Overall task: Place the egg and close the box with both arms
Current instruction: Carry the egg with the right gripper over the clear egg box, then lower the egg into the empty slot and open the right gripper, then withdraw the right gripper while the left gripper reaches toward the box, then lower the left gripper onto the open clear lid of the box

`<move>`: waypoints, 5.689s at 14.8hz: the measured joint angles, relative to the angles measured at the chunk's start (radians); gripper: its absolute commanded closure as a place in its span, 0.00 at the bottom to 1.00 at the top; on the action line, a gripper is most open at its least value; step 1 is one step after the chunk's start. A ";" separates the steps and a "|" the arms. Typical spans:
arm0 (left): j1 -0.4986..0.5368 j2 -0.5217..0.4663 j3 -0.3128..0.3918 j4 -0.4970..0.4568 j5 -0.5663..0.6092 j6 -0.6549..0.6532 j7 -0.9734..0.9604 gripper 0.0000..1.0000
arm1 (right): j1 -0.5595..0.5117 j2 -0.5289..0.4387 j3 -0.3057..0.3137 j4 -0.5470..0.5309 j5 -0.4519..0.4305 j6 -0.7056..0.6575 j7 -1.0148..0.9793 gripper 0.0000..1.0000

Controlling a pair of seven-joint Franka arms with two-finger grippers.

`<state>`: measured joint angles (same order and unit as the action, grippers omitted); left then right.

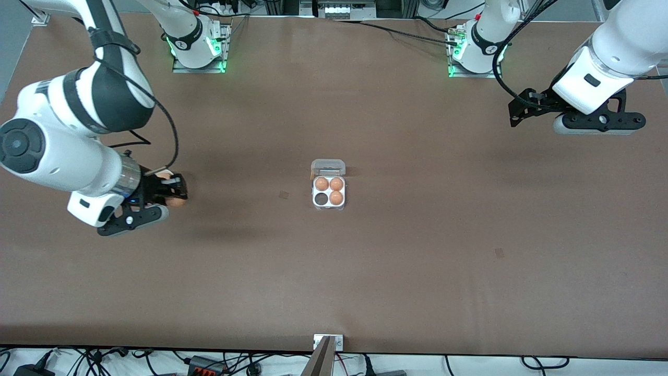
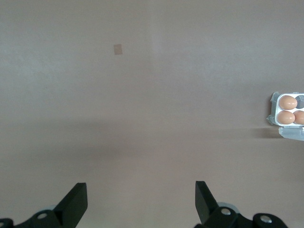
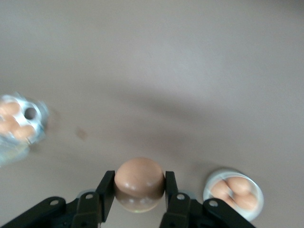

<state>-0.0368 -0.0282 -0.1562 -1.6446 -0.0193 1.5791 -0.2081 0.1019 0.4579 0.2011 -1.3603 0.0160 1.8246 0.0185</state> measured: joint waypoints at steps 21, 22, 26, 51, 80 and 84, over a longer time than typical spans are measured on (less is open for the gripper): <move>-0.005 0.013 -0.002 0.001 0.000 -0.001 0.000 0.00 | 0.425 0.270 0.004 -0.043 -0.163 0.368 1.090 0.67; -0.005 0.014 -0.002 0.001 0.000 -0.001 0.000 0.00 | 0.434 0.282 0.004 -0.043 -0.169 0.370 1.097 0.67; -0.006 0.015 -0.002 0.001 0.000 -0.001 0.000 0.00 | 0.442 0.316 0.001 -0.043 -0.176 0.393 1.104 0.67; -0.005 0.015 -0.002 0.002 0.000 -0.005 0.000 0.00 | 0.441 0.350 -0.010 -0.043 -0.178 0.448 1.105 0.00; -0.220 0.186 -0.070 0.003 -0.106 0.046 -0.154 1.00 | -0.199 -0.409 -0.214 -0.351 0.029 -0.144 -0.125 0.00; -0.320 0.263 -0.073 0.003 -0.106 0.144 -0.219 1.00 | -0.178 -0.523 -0.278 -0.455 0.009 -0.100 -0.144 0.00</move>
<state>-0.3565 0.2351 -0.2289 -1.6420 -0.1254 1.7229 -0.4273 -0.0766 -0.0654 -0.0767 -1.8151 0.0247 1.7246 -0.1250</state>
